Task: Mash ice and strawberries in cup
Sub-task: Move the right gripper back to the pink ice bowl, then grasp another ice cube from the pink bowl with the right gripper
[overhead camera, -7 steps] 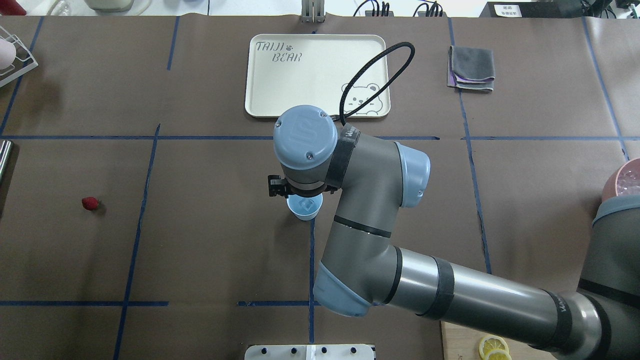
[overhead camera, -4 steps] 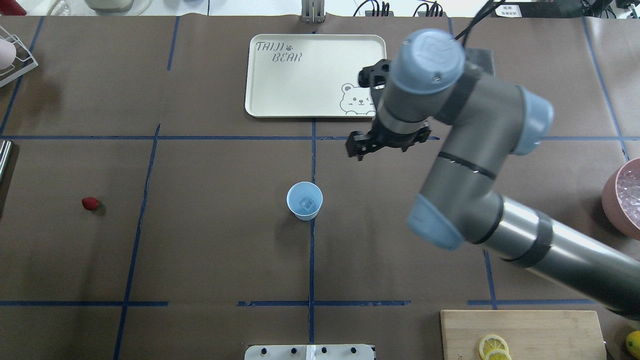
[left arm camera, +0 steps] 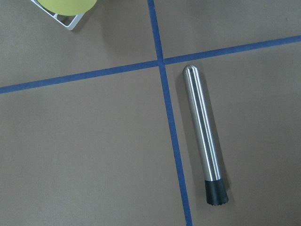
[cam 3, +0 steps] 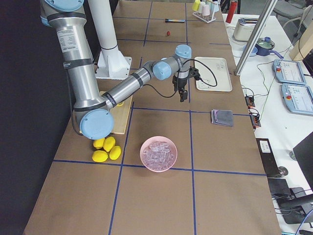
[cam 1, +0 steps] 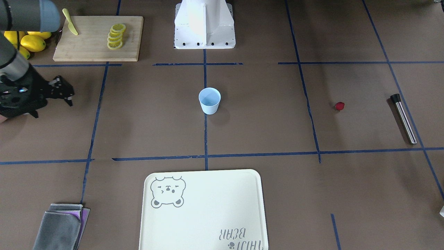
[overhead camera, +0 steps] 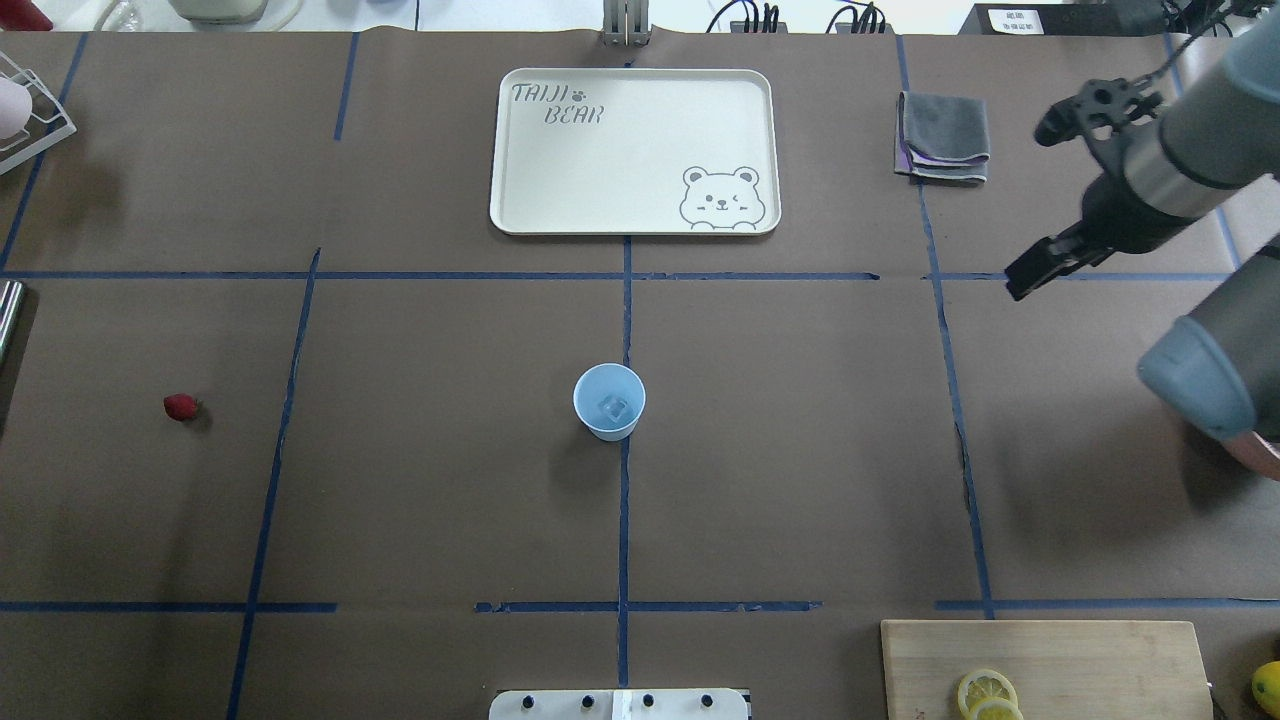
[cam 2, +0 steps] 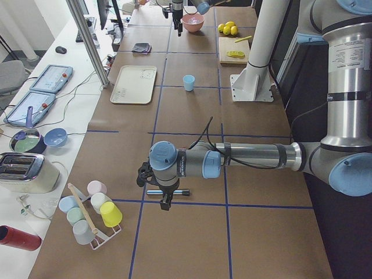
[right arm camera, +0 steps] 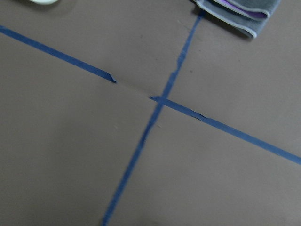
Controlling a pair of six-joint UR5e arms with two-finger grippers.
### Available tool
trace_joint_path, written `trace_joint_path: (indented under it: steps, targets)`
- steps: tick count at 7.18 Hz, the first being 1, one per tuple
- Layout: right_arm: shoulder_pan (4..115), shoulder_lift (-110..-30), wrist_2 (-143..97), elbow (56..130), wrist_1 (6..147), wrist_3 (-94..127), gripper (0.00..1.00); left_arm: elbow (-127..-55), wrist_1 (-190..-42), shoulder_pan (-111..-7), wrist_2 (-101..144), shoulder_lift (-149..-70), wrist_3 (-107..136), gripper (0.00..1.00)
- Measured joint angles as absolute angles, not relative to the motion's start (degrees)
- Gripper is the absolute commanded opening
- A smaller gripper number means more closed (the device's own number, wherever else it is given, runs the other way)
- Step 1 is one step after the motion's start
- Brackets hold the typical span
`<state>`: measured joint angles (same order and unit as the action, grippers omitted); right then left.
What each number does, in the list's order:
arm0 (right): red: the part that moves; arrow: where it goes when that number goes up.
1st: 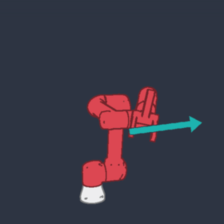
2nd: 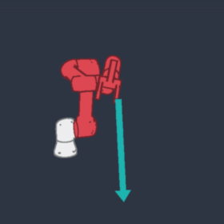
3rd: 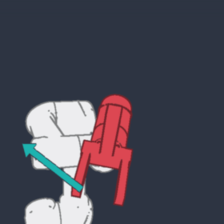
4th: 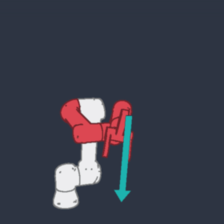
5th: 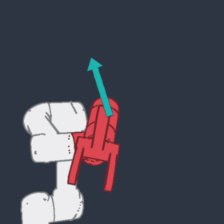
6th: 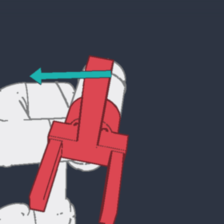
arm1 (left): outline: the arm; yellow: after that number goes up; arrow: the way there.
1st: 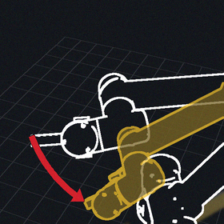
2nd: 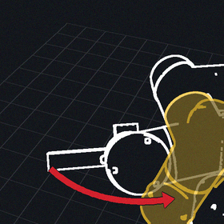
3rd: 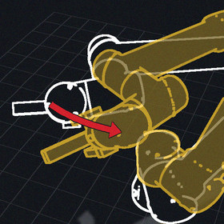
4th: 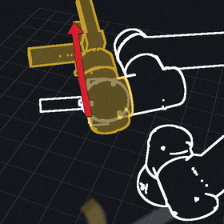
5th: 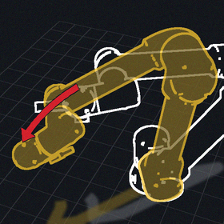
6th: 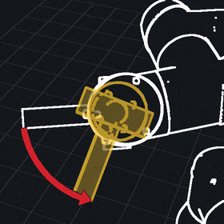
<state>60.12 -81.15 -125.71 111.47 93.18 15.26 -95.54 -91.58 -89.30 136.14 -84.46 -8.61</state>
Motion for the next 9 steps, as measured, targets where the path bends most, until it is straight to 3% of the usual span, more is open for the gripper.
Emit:
trace_joint_path:
  steps: [5,7,9]
  targets:
    - [71.4,-100.4,-130.3,107.3,81.4,-7.5,0.92,-95.6,-91.6,-89.3,136.1,-84.5,-8.6,1.00]
    - [71.7,-101.8,-131.9,101.2,73.0,-8.1,0.88,-95.8,-91.6,-89.3,136.1,-84.4,-8.5,1.00]
    - [71.7,-102.0,-132.6,99.5,70.9,-7.9,0.85,-96.0,-91.6,-89.3,136.1,-84.3,-8.5,1.00]
